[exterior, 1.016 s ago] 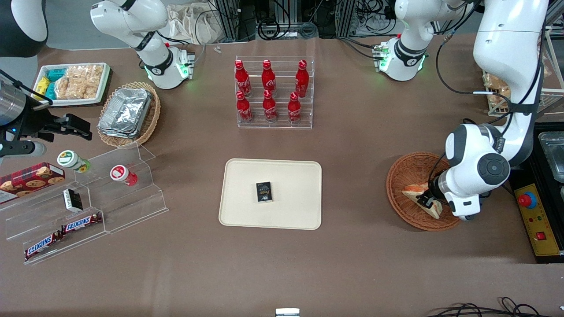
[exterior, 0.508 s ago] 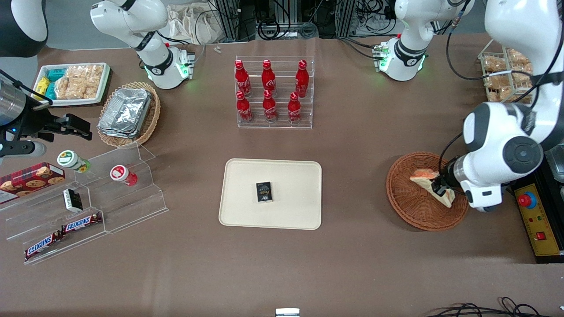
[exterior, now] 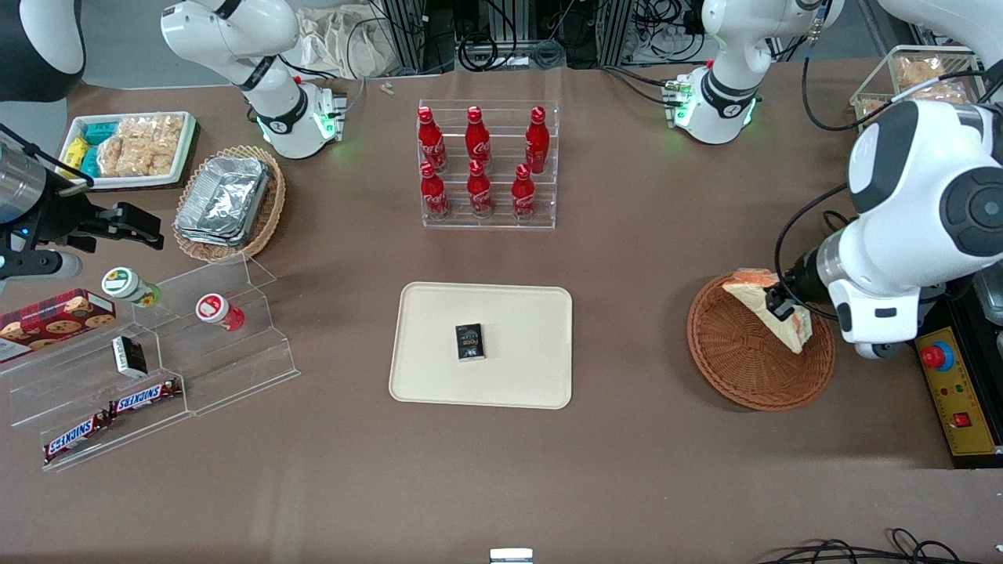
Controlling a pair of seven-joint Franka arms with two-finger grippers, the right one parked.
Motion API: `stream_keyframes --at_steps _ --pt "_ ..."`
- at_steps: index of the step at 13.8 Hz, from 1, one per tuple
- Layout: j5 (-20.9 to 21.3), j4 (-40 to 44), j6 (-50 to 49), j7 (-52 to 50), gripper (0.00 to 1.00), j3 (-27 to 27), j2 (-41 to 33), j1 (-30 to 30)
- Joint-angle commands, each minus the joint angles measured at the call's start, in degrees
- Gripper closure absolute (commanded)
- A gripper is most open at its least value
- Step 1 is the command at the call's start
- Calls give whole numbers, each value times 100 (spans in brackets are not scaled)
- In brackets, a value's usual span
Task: Place sandwich from basket to tray
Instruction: 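Lift the sandwich with the left gripper and carry it toward the cream tray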
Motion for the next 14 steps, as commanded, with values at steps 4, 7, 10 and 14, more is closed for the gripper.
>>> stream_keyframes --at_steps 4,7,10,14 --pt "556 98 -262 1437 100 -595 99 -309" --pt "1259 115 -148 1437 100 -587 352 -1013" --pt "1095 159 552 1411 100 -595 870 -1373" --pt "595 239 1923 1393 100 -596 1618 -1716"
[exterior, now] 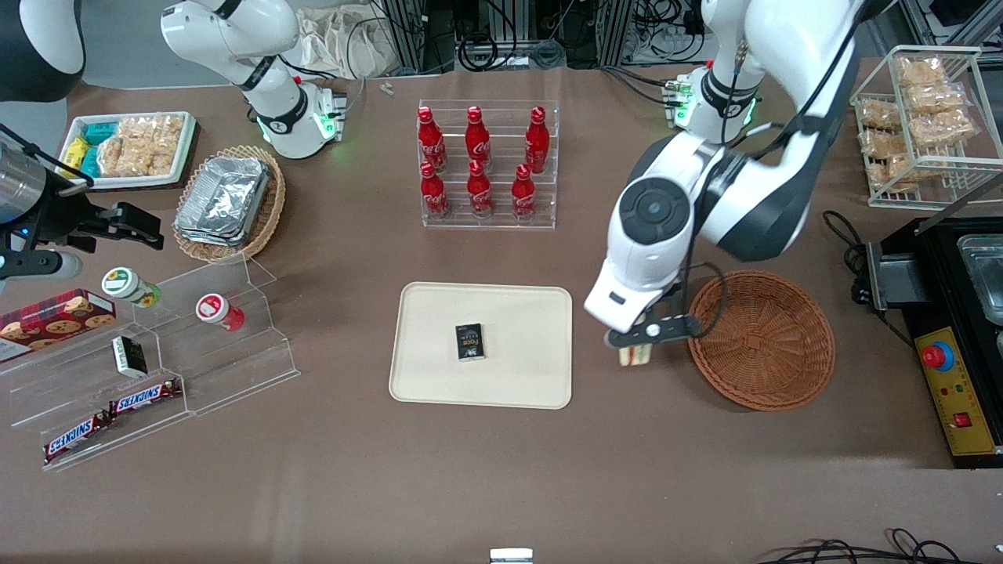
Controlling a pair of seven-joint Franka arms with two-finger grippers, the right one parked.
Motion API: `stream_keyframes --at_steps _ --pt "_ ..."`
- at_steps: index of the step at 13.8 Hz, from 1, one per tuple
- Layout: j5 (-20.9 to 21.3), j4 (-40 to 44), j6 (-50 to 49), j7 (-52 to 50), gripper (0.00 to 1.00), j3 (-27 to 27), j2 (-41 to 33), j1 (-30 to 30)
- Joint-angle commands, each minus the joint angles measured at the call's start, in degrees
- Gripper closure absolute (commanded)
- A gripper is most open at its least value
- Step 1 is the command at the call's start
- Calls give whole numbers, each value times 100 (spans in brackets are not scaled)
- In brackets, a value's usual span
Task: Place sandwich from basket to tray
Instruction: 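Lower the sandwich onto the cream tray and open the left gripper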
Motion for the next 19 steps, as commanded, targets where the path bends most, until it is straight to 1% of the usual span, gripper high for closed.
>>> stream_keyframes --at_steps 1,5,7,8,9,10,11,12,13,17,19 --pt "-256 270 760 28 100 23 550 -279" --pt "-229 279 1728 1 100 23 1192 -561" --pt "-221 270 1932 36 100 23 1456 -570" --pt "-220 261 1941 45 94 23 1526 -570" --pt "-220 244 1941 45 92 23 1562 -570" --pt "-220 243 1941 19 83 32 1580 -561" --pt "-255 235 1933 2 66 32 1580 -561" --pt "-273 235 1933 -25 42 32 1580 -553" --pt "-282 226 1933 -42 1 41 1580 -544" --pt "-300 226 1836 -165 0 41 1492 -491" --pt "-387 270 1434 -148 0 32 1326 -439"
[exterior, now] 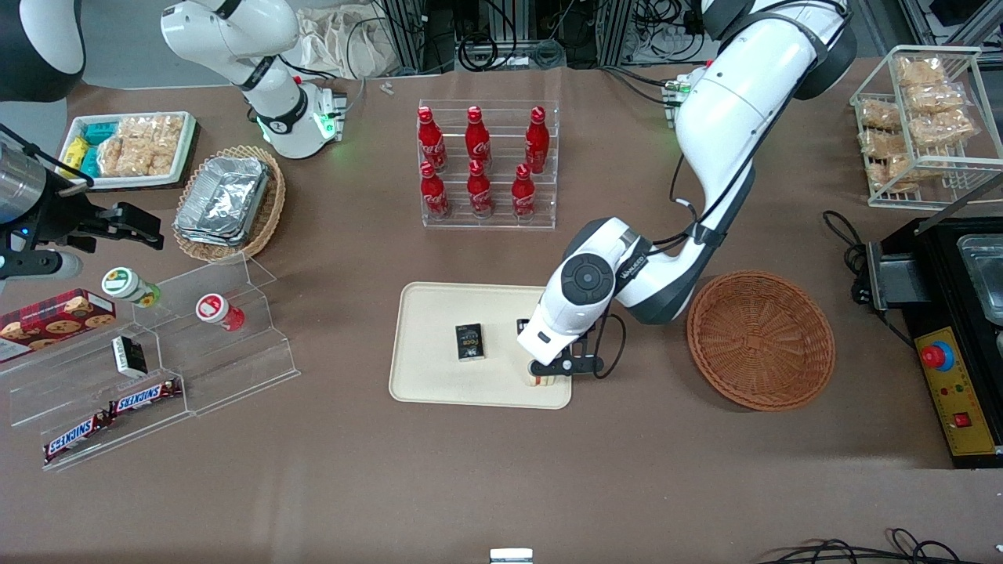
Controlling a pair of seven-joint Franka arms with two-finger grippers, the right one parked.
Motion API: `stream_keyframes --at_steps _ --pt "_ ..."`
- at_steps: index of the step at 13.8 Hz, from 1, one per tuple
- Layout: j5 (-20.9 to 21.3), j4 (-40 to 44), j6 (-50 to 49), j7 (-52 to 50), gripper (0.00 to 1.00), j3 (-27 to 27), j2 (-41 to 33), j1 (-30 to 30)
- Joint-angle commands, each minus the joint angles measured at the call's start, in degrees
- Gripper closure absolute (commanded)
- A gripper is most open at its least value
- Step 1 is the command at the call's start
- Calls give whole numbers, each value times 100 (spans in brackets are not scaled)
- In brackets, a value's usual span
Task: Place sandwich from basket to tray
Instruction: 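Lower the sandwich onto the cream tray and open the left gripper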
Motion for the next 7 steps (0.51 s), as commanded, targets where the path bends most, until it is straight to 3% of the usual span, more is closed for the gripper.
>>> stream_keyframes --at_steps 1,7 --pt "-287 101 -627 23 0 1 -301 141" --pt "-517 83 -2349 1268 0 0 -1522 809"
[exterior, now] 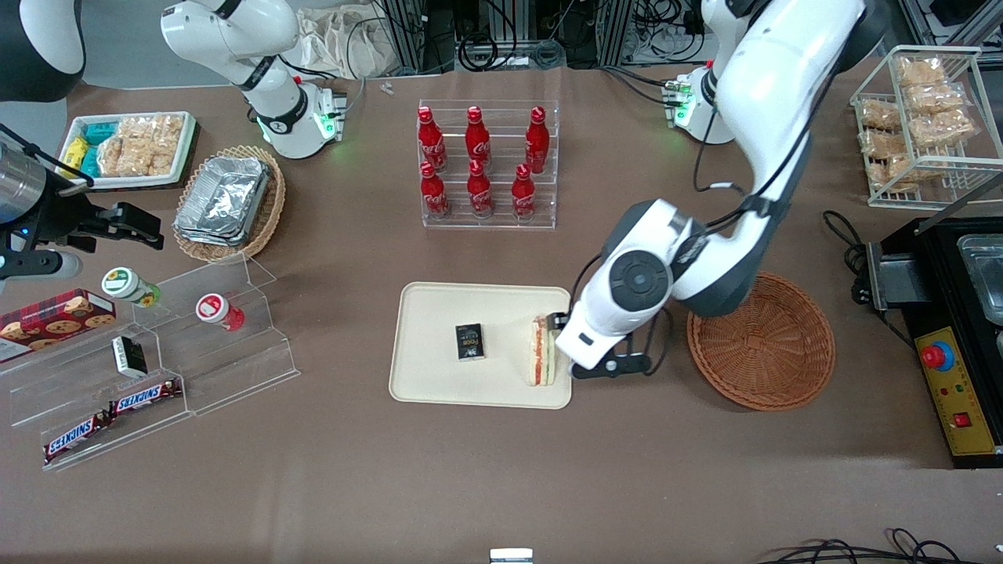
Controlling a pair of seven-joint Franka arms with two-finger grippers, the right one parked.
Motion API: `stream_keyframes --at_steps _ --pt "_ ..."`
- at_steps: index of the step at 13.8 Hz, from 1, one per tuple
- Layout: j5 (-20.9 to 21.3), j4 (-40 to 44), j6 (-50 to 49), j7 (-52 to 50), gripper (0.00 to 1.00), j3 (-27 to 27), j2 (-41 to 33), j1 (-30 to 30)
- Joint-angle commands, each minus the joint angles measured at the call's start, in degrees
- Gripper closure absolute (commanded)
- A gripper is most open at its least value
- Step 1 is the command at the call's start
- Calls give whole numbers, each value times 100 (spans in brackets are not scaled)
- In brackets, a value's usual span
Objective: Place sandwich from basket to tray
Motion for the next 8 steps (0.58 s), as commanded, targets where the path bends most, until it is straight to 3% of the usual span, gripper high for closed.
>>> stream_keyframes --at_steps 1,8 --pt "-100 -147 -801 841 0 11 -695 376" --pt "-21 -182 -1858 2645 0 28 -1724 1581"
